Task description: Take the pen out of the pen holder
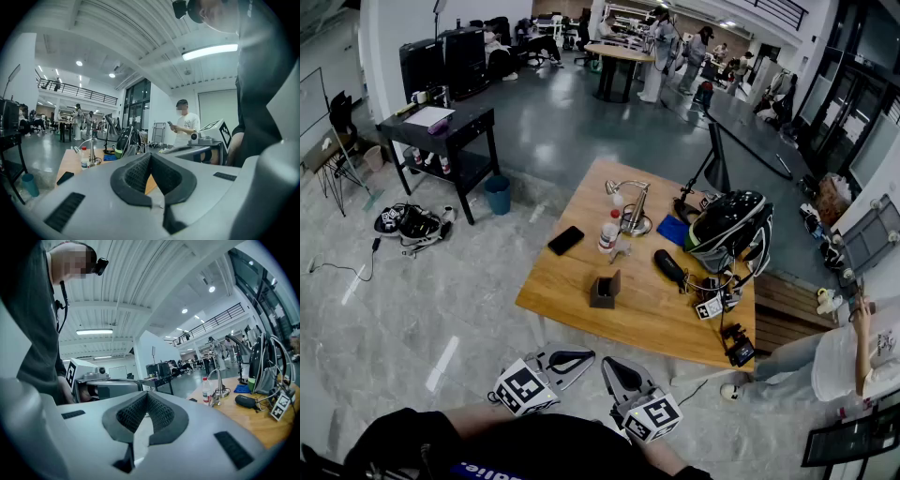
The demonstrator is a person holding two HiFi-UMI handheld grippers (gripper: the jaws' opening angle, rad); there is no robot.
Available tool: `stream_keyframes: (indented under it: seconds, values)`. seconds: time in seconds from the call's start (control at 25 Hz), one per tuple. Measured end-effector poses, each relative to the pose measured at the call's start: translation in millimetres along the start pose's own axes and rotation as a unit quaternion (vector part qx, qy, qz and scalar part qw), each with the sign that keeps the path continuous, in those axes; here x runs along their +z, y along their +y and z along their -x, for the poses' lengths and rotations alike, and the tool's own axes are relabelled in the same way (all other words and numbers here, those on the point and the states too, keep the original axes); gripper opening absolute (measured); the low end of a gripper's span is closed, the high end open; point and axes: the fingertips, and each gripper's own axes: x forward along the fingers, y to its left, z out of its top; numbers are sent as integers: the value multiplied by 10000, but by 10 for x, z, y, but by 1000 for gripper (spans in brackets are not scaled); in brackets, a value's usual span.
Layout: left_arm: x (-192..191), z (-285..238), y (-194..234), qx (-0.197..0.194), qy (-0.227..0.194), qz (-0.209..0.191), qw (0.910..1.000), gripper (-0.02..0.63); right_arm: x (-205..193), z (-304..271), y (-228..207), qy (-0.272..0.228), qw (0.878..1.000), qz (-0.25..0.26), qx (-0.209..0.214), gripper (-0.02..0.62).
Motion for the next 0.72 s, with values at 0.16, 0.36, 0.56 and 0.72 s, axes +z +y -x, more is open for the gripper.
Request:
stream_keyframes:
  seconds: [0.16,0.36,0.56,0.72]
  values:
    - [-28,-38,43,12,24,17,10000,9,-21,-20,-45,21,10000,-10,20,3]
    - [-59,-92,58,24,77,38,10000,9,-32,-20,-103,29,10000,-44,38,3]
    - [-109,-141,72,82,192,14,9998,9,-31,-4,-123,11,9997,-84,215,3]
    - [-161,-230,114,293,278,27,9992,9,0,41,-153,-94,9992,-75,379,3]
